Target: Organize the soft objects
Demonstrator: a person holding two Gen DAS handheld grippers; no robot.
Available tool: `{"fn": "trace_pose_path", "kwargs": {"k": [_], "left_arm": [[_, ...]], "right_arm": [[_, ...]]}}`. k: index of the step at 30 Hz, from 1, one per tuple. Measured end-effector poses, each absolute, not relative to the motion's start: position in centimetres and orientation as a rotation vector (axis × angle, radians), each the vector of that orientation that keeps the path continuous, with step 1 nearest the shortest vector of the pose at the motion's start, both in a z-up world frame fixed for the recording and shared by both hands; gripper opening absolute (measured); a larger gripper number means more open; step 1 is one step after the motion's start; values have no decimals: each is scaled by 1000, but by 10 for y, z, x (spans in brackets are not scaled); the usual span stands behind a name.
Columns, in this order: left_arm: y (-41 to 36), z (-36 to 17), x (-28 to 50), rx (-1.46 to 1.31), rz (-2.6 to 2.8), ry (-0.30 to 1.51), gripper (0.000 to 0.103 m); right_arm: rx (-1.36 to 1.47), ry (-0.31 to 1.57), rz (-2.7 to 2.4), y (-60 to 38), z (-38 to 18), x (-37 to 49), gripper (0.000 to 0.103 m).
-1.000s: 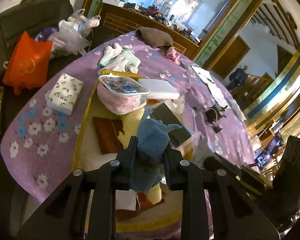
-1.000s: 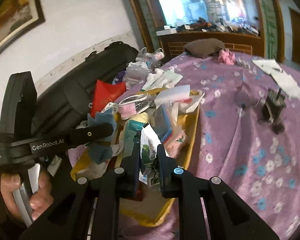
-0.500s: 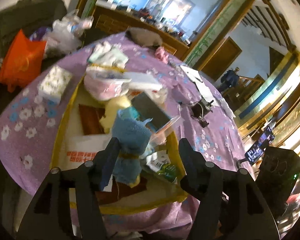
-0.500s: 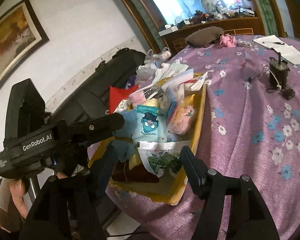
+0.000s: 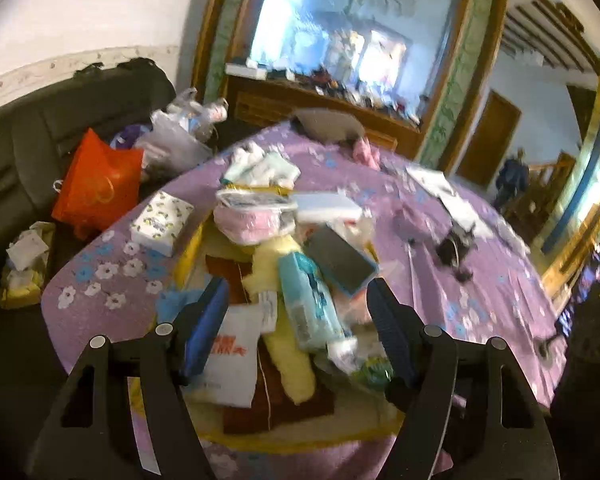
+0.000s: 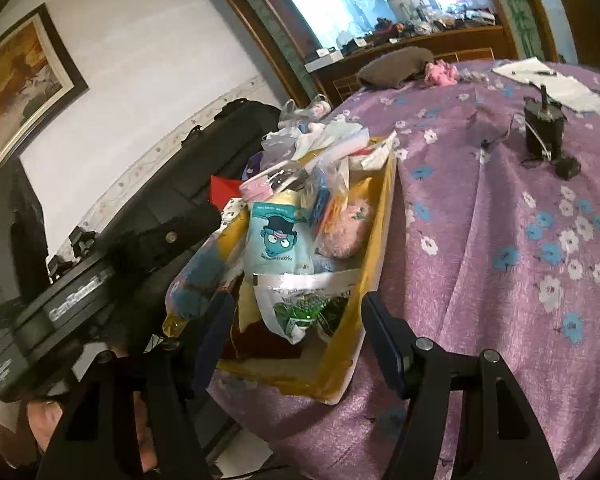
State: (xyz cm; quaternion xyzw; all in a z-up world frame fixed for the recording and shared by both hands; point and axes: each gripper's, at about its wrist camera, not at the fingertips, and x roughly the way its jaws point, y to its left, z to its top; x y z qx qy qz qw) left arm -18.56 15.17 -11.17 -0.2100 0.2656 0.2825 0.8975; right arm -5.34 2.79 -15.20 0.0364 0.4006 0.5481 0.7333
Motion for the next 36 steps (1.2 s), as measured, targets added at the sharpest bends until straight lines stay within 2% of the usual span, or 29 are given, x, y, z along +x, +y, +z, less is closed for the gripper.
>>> {"fn": "trace_pose_path", "kwargs": {"k": [6, 14, 24, 36], "left_arm": [[151, -110, -182, -454, 588, 620, 72], [137, -109, -186, -326, 703, 634, 72], [120, -119, -182, -182, 771, 697, 72], [125, -123, -185, -222, 808, 744, 72]], "right_arm": [[80, 898, 1187, 21, -149, -51, 66], [92, 939, 1165, 17, -153, -45, 68], [61, 898, 1097, 14, -149, -47, 68], [4, 863, 1073, 20, -144, -57, 68]]}}
